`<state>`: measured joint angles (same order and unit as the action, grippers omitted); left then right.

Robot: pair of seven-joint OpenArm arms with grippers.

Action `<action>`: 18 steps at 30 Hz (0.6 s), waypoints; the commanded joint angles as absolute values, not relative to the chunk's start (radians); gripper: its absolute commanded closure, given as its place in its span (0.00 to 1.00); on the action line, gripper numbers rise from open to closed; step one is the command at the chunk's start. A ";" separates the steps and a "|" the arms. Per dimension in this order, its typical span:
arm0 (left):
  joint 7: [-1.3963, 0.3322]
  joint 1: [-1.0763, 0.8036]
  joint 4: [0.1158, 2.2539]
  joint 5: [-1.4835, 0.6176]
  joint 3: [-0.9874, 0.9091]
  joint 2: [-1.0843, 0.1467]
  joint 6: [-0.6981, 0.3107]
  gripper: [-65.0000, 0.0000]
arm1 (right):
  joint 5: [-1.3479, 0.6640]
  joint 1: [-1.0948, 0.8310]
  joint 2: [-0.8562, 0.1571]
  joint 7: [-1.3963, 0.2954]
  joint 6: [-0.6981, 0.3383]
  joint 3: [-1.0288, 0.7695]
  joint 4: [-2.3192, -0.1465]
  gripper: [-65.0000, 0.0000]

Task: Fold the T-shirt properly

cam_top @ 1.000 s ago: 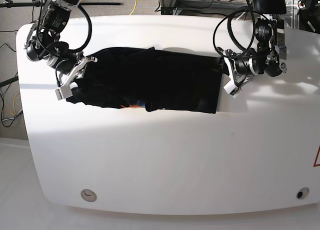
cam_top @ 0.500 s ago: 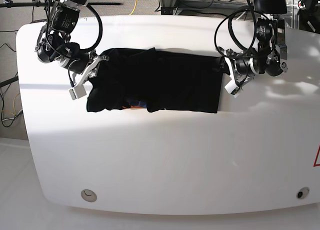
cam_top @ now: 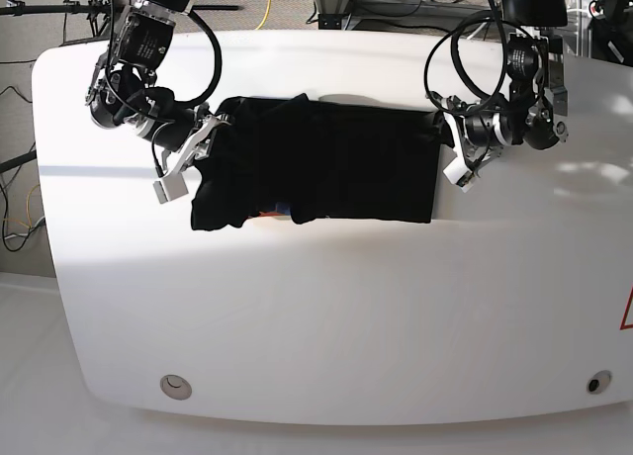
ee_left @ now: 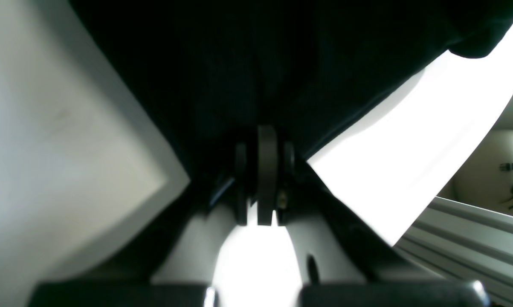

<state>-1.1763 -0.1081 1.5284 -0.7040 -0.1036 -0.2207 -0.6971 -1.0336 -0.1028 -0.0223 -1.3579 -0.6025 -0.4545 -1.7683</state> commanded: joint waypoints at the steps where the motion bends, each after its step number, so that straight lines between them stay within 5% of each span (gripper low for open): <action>1: -1.183 -0.106 1.535 -0.691 -0.102 -0.229 -0.698 0.98 | -1.074 -0.082 -0.013 -1.330 -0.610 -0.441 -1.798 1.00; 18: -1.190 -0.103 1.543 -0.691 -0.101 -0.236 -0.698 1.00 | -1.064 -0.036 0.051 -1.311 -0.607 -0.206 -1.816 1.00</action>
<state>-1.1805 -0.1078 1.5333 -0.7029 -0.0990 -0.2256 -0.6971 -1.0286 -0.0483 0.0425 -1.3266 -0.6025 -0.2211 -1.7992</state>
